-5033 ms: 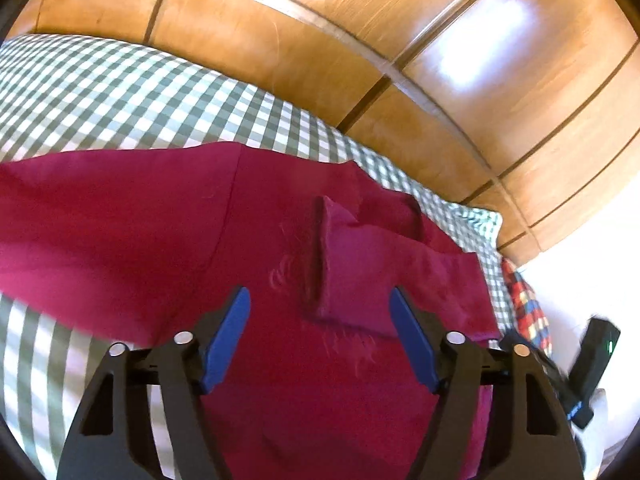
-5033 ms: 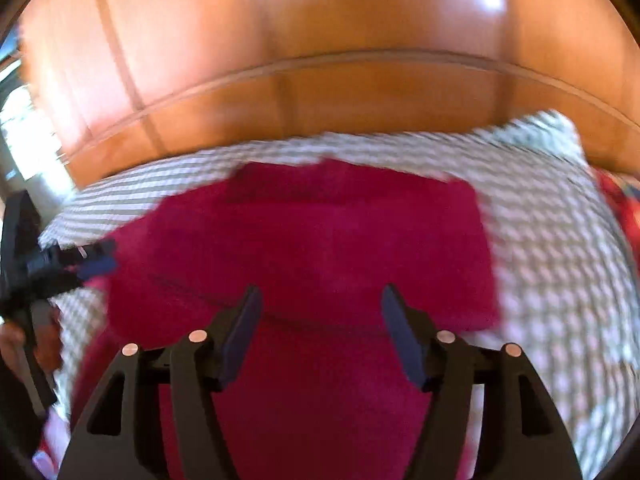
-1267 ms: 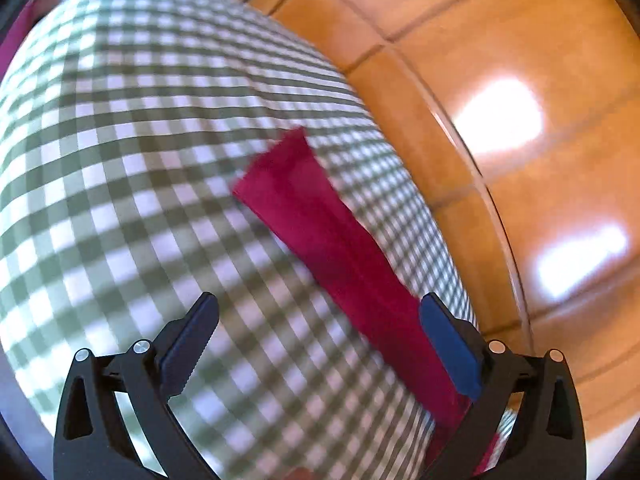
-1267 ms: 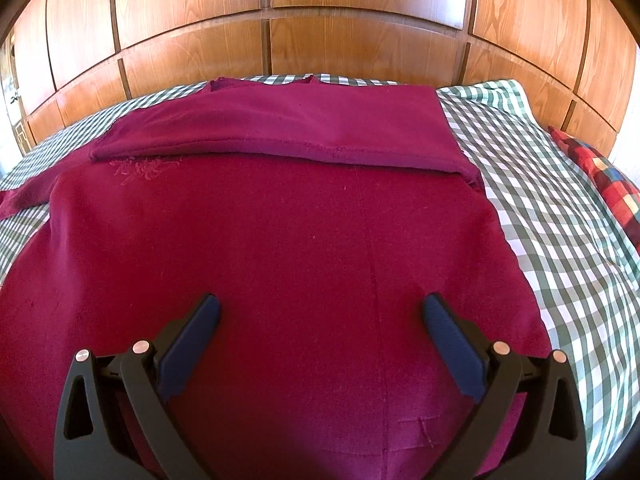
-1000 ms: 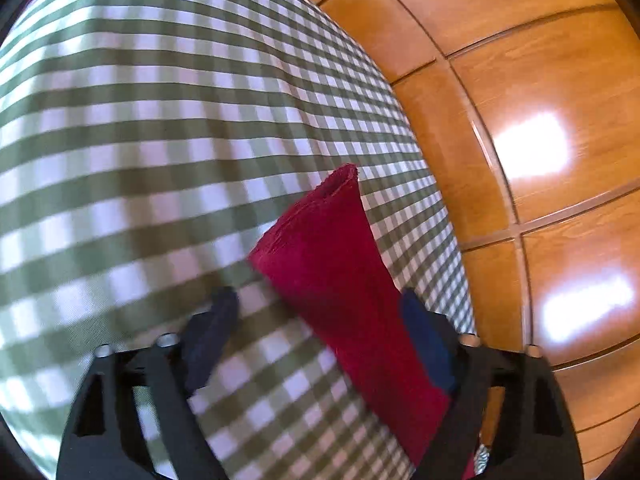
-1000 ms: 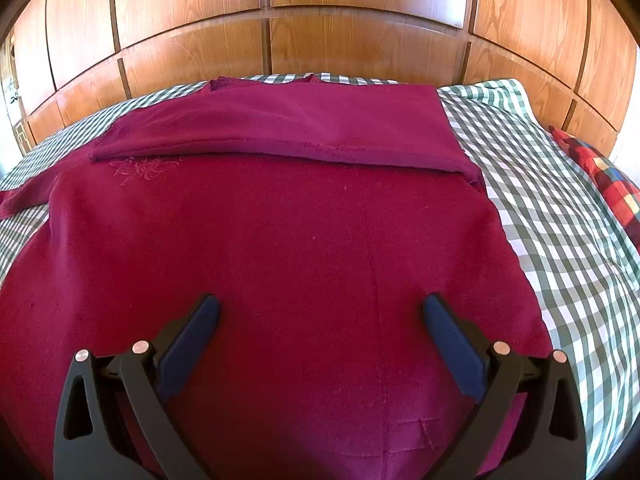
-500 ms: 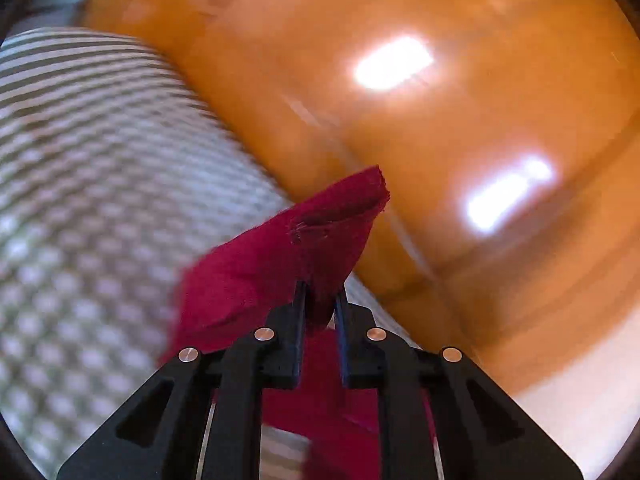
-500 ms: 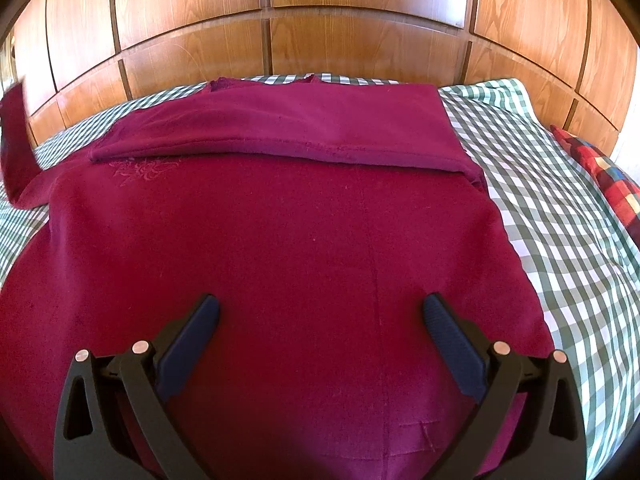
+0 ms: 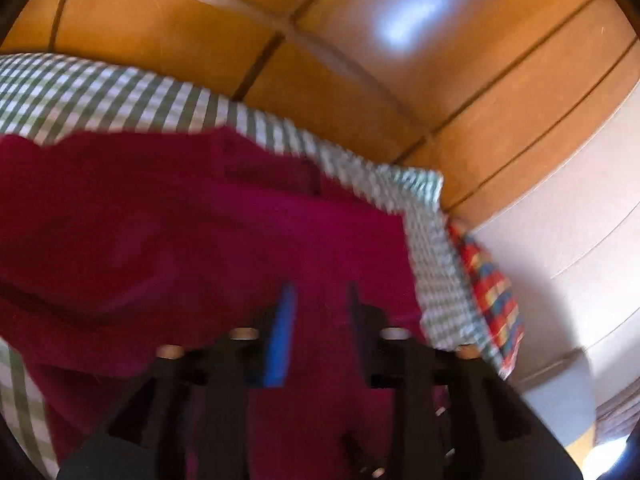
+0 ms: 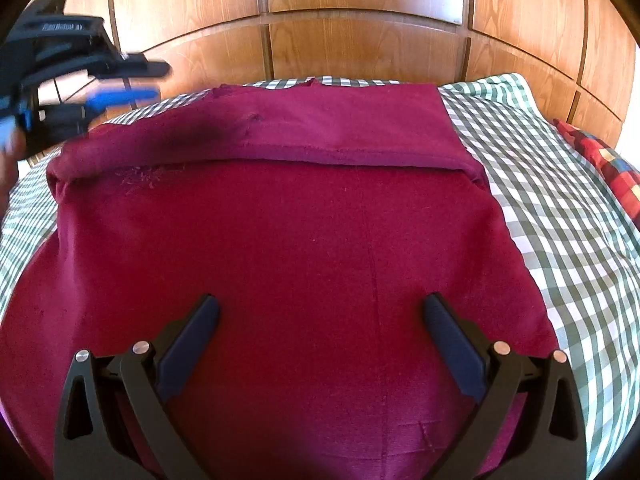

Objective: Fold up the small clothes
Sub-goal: 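Grasp the folded side with the right gripper while the left gripper folds the hem upward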

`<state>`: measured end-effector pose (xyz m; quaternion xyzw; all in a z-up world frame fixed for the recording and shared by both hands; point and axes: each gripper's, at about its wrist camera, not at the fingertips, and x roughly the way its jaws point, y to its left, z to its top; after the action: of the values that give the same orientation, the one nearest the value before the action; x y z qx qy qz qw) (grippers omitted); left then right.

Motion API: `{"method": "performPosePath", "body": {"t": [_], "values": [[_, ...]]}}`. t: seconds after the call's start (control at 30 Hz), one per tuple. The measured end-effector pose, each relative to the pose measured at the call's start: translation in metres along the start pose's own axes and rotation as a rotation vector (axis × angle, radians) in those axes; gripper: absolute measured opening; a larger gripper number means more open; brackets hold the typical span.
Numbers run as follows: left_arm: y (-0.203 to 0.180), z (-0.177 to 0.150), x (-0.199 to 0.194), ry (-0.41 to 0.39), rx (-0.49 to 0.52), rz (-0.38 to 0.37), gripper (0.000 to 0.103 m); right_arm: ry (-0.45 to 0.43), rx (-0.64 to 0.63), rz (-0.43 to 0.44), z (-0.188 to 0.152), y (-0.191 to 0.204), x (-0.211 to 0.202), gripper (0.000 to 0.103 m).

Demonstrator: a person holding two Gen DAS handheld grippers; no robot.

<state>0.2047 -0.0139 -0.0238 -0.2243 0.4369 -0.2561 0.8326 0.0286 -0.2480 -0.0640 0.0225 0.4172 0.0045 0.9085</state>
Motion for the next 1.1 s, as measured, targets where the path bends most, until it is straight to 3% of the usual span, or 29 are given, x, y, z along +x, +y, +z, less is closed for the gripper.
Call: {"method": "performPosePath", "body": {"t": [0.03, 0.1, 0.2, 0.37, 0.5, 0.6, 0.67, 0.8, 0.93, 1.03, 1.1], "values": [[0.004, -0.004, -0.003, -0.009, -0.001, -0.001, 0.059, 0.009, 0.003, 0.008, 0.002, -0.001, 0.000, 0.101], [0.008, -0.021, -0.018, -0.034, 0.003, -0.007, 0.064, 0.032, 0.011, 0.032, 0.006, -0.003, -0.002, 0.101], [0.025, -0.045, -0.042, -0.047, 0.028, 0.020, 0.064, 0.041, 0.101, 0.161, 0.026, -0.014, -0.011, 0.096], [0.053, -0.063, -0.061, -0.083, -0.008, 0.079, 0.061, 0.042, 0.176, 0.301, 0.076, -0.010, 0.001, 0.068], [0.064, -0.065, -0.064, -0.090, -0.032, 0.087, 0.056, 0.191, 0.217, 0.383, 0.097, 0.008, 0.052, 0.063], [0.064, -0.058, -0.063, -0.109, -0.010, 0.121, 0.056, 0.227, 0.169, 0.325, 0.100, 0.027, 0.067, 0.037], [0.067, -0.051, -0.060, -0.115, -0.005, 0.147, 0.056, 0.214, 0.144, 0.332, 0.111, 0.032, 0.059, 0.005], [0.089, -0.043, -0.053, -0.104, -0.078, 0.186, 0.056, 0.063, 0.045, 0.300, 0.141, 0.032, 0.014, 0.005], [0.097, -0.042, -0.055, -0.121, -0.113, 0.200, 0.056, -0.084, -0.014, 0.195, 0.167, 0.013, -0.024, 0.005], [0.094, -0.044, -0.055, -0.121, -0.087, 0.232, 0.056, -0.137, 0.010, 0.097, 0.172, -0.017, -0.032, 0.005], [0.092, -0.045, -0.052, -0.112, -0.069, 0.255, 0.056, -0.117, 0.054, 0.026, 0.166, -0.043, -0.020, 0.005]]}}
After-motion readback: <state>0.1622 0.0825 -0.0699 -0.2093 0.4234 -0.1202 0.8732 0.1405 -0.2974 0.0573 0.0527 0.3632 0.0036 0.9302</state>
